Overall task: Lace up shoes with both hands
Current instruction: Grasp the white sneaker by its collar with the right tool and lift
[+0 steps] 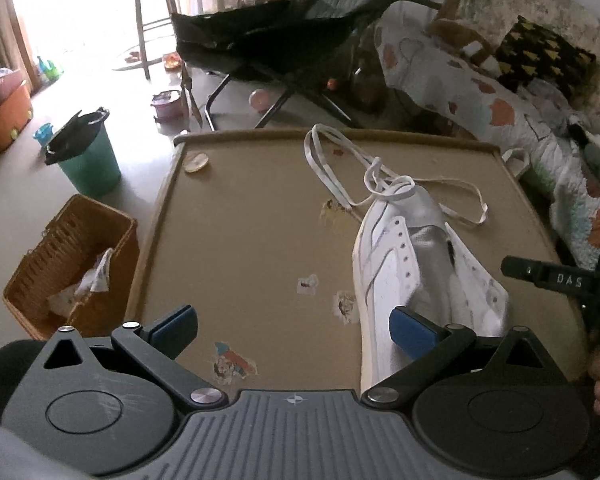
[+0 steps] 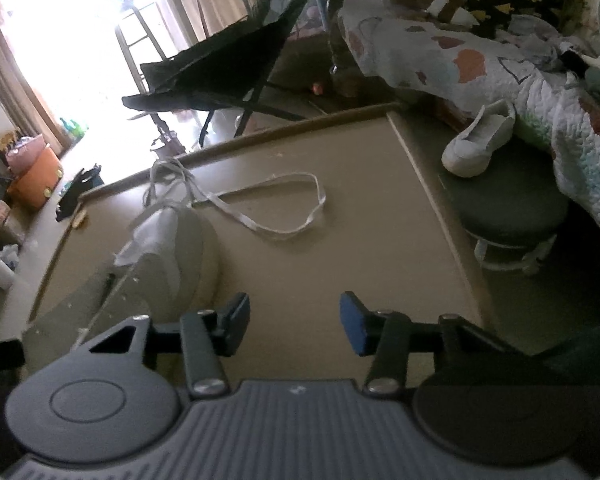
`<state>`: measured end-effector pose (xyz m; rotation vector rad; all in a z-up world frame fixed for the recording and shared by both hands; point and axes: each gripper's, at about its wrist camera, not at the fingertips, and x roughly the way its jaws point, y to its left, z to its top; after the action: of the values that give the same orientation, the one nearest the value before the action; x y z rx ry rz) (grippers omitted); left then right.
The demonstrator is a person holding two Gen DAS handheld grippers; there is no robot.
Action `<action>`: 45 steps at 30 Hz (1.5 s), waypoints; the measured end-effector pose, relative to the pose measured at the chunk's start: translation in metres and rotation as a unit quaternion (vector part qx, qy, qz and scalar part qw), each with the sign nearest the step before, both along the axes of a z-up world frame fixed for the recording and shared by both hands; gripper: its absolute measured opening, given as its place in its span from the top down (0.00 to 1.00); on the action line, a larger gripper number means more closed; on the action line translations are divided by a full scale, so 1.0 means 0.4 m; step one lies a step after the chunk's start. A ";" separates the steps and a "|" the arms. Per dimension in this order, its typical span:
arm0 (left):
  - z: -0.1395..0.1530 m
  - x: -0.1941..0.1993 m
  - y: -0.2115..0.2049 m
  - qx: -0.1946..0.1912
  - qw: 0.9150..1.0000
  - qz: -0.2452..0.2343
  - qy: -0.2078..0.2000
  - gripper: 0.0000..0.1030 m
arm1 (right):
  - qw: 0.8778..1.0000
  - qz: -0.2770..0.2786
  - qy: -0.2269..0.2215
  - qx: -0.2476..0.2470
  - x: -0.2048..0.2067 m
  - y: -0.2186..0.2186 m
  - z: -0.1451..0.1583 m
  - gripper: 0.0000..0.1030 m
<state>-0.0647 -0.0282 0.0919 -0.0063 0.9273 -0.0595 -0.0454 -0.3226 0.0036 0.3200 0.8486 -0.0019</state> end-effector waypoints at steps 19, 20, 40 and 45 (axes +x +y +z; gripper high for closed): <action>-0.073 -0.023 -0.016 -0.044 0.995 -0.047 0.071 0.00 | 0.993 0.117 0.017 0.009 0.064 0.069 0.098 0.46; -0.077 -0.021 -0.015 -0.046 0.995 -0.047 0.072 0.00 | 0.992 0.124 0.021 0.001 0.076 0.080 0.100 0.46; -0.120 0.029 0.033 -0.079 0.990 -0.027 0.110 0.00 | 0.965 0.225 0.114 -0.070 0.247 0.201 0.062 0.45; -0.126 0.042 0.043 -0.083 0.990 -0.021 0.112 0.01 | 0.965 0.225 0.123 -0.057 0.236 0.189 0.059 0.47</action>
<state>-0.0479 -0.0109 0.0415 -0.1508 1.1445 -0.1781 0.0490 -0.2470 0.0273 0.0118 1.1491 0.3366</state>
